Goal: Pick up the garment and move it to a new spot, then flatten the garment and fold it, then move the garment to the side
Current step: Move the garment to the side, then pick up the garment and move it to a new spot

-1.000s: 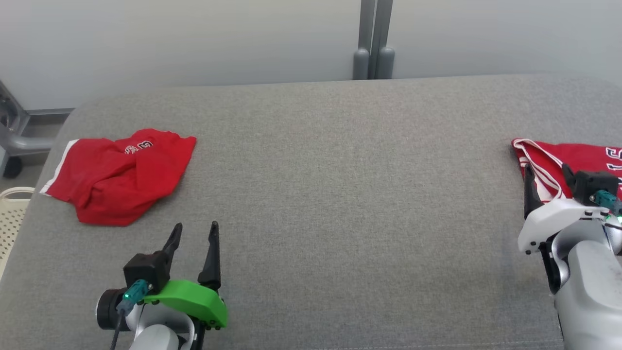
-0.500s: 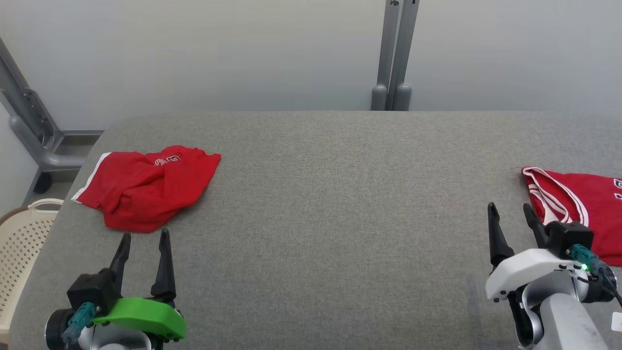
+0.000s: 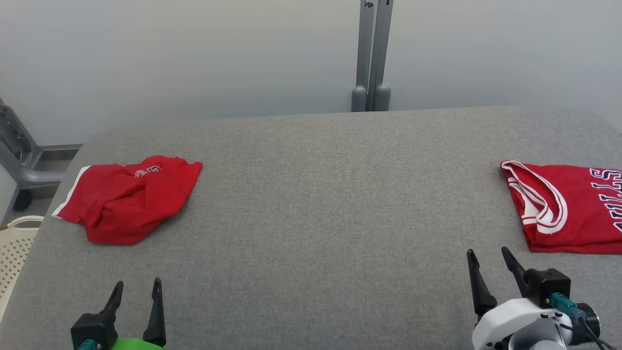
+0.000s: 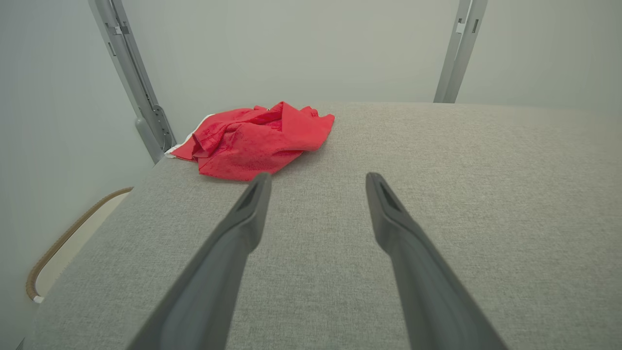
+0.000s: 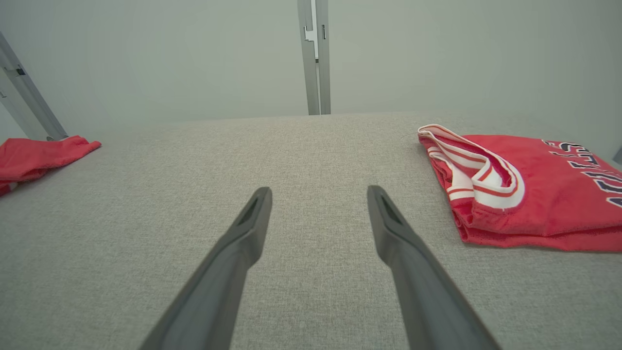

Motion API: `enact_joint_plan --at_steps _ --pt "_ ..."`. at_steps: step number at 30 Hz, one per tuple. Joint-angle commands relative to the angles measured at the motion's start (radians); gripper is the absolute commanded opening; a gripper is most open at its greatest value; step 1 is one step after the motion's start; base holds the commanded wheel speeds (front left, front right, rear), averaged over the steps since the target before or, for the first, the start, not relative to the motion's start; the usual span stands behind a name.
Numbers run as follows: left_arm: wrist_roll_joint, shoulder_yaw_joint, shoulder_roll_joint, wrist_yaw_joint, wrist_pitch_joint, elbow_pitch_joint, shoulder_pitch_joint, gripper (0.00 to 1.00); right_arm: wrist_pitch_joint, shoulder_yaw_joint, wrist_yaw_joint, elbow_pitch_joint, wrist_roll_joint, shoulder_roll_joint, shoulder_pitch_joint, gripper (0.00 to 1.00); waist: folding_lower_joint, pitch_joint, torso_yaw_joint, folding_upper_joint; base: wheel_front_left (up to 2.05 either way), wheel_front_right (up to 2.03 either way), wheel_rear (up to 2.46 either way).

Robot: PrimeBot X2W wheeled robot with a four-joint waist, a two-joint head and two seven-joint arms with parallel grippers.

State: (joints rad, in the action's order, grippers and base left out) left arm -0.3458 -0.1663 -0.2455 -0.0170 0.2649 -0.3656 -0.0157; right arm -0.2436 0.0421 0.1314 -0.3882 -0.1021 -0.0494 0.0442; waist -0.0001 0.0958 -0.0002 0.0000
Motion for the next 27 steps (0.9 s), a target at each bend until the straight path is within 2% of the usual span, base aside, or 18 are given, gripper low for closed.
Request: enact_joint_plan --at_steps 1,8,12,19,27 --pt "-0.006 0.010 -0.006 -0.005 0.000 -0.021 -0.012 1.00 0.005 -0.008 -0.001 -0.010 0.003 -0.002 -0.012 1.00 0.0001 0.002 -0.009 0.0000 0.00 0.00 0.00" --pt "-0.018 0.016 -0.004 -0.014 -0.003 -0.054 -0.005 1.00 0.020 -0.017 -0.001 -0.036 0.007 -0.002 -0.005 1.00 0.0001 0.004 -0.013 0.0000 0.00 0.00 0.00" --pt "-0.018 0.034 0.008 -0.017 0.001 -0.025 -0.029 1.00 0.012 -0.023 -0.001 -0.047 -0.004 -0.002 -0.016 1.00 0.0001 0.004 -0.011 0.0000 0.00 0.00 0.00" --pt "0.015 0.086 0.043 0.012 0.000 0.094 -0.075 1.00 -0.004 -0.024 -0.001 -0.050 -0.030 -0.002 -0.015 1.00 0.0001 -0.008 -0.004 0.0000 0.00 0.00 0.00" --pt "0.051 0.109 0.073 0.050 0.000 0.127 -0.083 1.00 -0.005 -0.024 -0.001 -0.042 -0.025 -0.002 -0.003 1.00 0.0001 -0.014 0.003 0.0000 0.00 0.00 0.00"
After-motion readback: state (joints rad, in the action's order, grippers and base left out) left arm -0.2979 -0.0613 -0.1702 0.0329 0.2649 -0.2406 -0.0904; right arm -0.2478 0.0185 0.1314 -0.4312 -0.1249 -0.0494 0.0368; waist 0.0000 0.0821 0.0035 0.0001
